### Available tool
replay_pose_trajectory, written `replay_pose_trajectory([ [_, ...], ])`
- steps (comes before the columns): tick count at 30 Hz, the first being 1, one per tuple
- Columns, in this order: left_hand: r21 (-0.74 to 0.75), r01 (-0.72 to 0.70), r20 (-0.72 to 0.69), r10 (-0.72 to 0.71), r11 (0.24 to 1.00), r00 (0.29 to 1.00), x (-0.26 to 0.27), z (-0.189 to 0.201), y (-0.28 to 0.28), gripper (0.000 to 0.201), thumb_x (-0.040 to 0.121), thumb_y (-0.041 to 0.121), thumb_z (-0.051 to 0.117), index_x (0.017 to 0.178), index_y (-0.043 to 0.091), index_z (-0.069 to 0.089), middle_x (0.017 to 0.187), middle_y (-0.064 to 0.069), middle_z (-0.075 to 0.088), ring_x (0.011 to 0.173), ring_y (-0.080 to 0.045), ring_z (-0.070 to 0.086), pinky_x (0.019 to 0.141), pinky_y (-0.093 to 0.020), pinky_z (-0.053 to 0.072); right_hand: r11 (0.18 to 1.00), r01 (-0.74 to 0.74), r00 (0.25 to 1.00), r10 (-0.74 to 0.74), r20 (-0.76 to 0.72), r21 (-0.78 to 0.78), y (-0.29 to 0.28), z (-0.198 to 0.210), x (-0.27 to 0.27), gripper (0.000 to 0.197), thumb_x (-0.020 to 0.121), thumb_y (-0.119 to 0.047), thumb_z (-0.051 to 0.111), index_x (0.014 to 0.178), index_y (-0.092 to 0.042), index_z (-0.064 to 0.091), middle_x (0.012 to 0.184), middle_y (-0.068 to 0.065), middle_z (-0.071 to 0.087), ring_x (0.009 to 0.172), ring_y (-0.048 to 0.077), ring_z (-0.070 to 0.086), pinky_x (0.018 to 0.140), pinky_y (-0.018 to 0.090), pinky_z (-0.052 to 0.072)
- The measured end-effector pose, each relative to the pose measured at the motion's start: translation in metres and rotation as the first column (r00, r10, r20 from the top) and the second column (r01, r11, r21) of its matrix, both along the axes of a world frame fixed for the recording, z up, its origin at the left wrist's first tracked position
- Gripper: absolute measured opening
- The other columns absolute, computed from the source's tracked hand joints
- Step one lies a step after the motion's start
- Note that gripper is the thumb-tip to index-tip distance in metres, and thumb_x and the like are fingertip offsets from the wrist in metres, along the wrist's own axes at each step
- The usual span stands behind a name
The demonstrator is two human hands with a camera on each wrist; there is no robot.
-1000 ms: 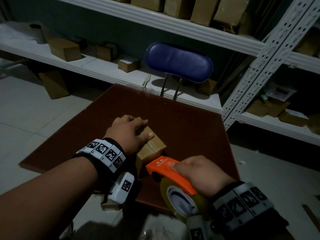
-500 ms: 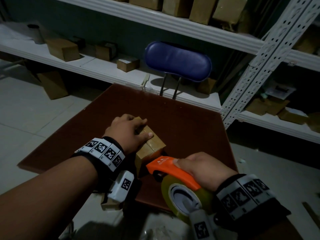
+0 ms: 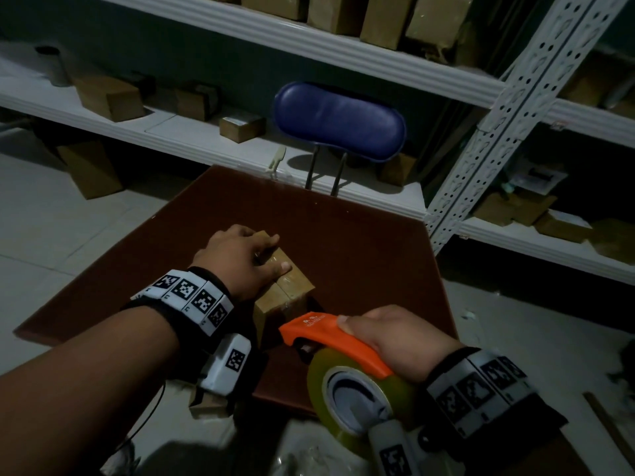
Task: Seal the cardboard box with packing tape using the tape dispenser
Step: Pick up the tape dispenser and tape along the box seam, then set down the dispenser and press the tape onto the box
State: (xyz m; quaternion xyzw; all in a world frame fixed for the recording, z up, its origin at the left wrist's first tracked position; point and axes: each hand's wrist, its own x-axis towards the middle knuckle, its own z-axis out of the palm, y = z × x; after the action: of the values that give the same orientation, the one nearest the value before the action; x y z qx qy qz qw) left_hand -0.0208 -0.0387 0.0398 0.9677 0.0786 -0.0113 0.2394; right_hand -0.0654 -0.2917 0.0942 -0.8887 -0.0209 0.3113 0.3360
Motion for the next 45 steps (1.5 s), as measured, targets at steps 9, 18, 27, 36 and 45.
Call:
replay_pose_trajectory([
  [9,-0.003,-0.001,-0.013,0.001,1.000,1.000,0.000,0.002,-0.001,0.062,0.081,0.070,0.057,0.139,0.050,0.047,0.149,-0.001,0.039,0.139,-0.029,0.032,0.110,-0.055,0.037,0.998,-0.028,0.994,0.034,0.105,-0.055,0.001,0.007,-0.013,0.048,0.097,-0.055,0.051,0.088,-0.015,0.075,0.084,0.010,0.075,0.080,0.024,0.073,0.084,0.040,0.056],
  [18,0.017,0.023,-0.021,-0.022,1.000,1.000,-0.005,0.000,0.000,0.062,0.083,0.070,0.056,0.140,0.048,0.046,0.150,-0.001,0.038,0.139,-0.030,0.031,0.110,-0.052,0.037,0.973,-0.089,0.995,0.098,0.033,-0.213,0.024,0.006,0.018,0.052,0.091,-0.059,0.057,0.098,-0.009,0.071,0.094,0.008,0.070,0.093,0.028,0.069,0.085,0.036,0.052],
  [27,0.018,0.023,-0.031,-0.022,1.000,0.999,0.003,0.006,0.000,0.063,0.082,0.073,0.052,0.140,0.048,0.047,0.150,-0.001,0.038,0.138,-0.030,0.033,0.109,-0.054,0.038,0.867,-0.294,0.955,0.251,-0.157,-0.403,0.013,0.002,0.025,0.047,0.089,-0.064,0.059,0.095,-0.018,0.067,0.084,-0.004,0.063,0.091,0.019,0.062,0.081,0.028,0.046],
  [36,0.007,0.020,-0.034,-0.019,1.000,0.999,0.000,0.009,-0.001,0.063,0.082,0.075,0.049,0.140,0.050,0.045,0.151,0.001,0.037,0.139,-0.028,0.031,0.110,-0.054,0.037,0.968,0.185,0.883,-0.089,0.461,-0.167,-0.012,0.037,0.007,0.034,0.093,-0.055,0.057,0.103,-0.026,0.073,0.093,-0.005,0.074,0.081,0.012,0.069,0.072,0.027,0.053],
  [45,0.004,0.022,-0.049,-0.021,1.000,0.999,-0.006,0.012,0.000,0.065,0.084,0.075,0.046,0.143,0.048,0.041,0.152,-0.001,0.035,0.140,-0.028,0.030,0.110,-0.055,0.036,0.845,0.224,0.862,0.060,0.503,-0.485,0.008,-0.033,-0.007,0.062,0.097,-0.053,0.047,0.152,-0.029,0.030,0.137,0.002,0.060,0.120,0.027,0.060,0.097,0.040,0.048],
])
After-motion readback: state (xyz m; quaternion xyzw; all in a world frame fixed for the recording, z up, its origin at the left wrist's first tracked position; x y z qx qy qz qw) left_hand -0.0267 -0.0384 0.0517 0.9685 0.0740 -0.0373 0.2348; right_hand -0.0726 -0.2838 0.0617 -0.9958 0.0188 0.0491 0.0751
